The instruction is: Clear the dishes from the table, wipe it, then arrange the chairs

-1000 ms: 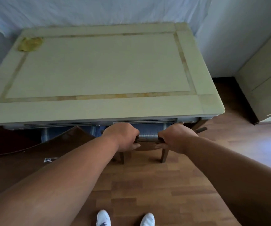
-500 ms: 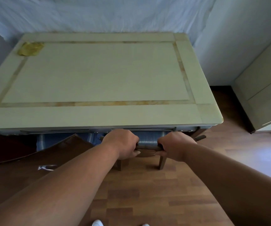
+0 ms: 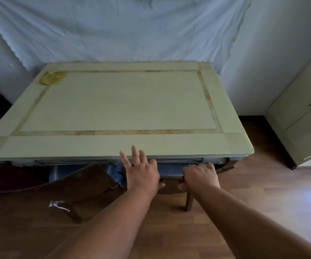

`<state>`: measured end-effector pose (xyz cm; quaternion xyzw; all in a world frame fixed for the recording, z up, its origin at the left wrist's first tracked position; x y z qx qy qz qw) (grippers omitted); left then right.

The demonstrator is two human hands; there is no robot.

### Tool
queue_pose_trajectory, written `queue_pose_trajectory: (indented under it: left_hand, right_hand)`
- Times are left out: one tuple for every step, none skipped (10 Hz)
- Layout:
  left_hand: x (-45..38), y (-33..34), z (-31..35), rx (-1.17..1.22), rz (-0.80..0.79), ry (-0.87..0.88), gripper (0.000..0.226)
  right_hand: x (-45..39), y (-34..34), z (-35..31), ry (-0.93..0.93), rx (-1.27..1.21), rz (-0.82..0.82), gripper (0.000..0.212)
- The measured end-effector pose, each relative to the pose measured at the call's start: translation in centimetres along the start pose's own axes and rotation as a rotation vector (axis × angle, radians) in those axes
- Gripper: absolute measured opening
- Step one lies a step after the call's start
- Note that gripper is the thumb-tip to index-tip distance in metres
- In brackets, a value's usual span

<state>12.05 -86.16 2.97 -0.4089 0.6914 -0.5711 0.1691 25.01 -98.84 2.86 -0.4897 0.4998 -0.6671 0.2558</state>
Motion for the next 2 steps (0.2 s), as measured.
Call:
queue_pose_trajectory:
  left_hand:
    - [0.0,0.8,-0.1,0.065,-0.067,-0.009,0.107]
    - [-0.2,0.2,-1.5,0.239,-0.141,0.08,0.108]
  right_hand:
    - [0.6,0.7,-0.2,0.045,-0.052,0.042,0.055]
    - [1.6,-0.2,0.5,0.044,-0.202,0.016,0.074]
Point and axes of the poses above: each hand's wrist, its own x-axis away from the middle knuckle, its own y-axis out of the palm, z = x × y, the point moved 5 cm from there along -x, towards the middle knuckle, and after that the axes turned 9 degrees about -y, right-handed, at the moved point
